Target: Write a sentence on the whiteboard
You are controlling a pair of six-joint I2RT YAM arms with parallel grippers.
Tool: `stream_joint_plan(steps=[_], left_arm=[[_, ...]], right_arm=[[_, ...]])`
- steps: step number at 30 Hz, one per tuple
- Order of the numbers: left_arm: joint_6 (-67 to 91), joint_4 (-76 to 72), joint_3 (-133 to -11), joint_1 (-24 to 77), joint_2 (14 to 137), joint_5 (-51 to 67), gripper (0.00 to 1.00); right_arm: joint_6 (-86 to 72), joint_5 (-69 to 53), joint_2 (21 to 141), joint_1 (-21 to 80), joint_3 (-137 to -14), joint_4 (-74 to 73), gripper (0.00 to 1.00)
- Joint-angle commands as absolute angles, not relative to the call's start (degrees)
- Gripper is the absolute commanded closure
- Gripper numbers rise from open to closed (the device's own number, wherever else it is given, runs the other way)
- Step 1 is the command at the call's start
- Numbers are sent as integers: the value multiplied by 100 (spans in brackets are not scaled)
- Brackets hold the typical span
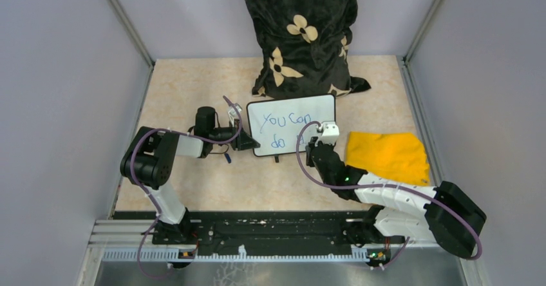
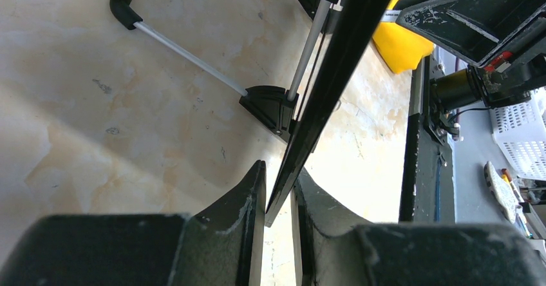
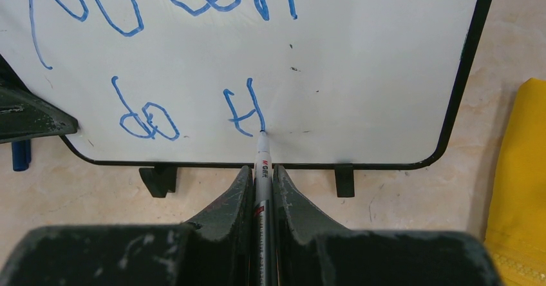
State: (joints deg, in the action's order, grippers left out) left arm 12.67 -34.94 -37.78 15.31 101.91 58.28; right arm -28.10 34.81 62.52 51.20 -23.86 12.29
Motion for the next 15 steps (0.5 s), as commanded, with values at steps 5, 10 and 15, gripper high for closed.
stream_joint_plan(steps=[5, 10, 15], left_arm=[[1064, -3435, -3870, 1563, 10304, 5712, 74], [1063, -3428, -3882, 1564, 10304, 5716, 74], [1055, -3419, -3882, 1564, 10299, 5713, 74]], right_arm=[[-2734, 3597, 6205, 5045, -2598, 1238, 100], [-2575, 3671, 6238, 5042, -2784, 1261, 100], [-2515, 3707, 6306, 5045, -2881, 1292, 100]])
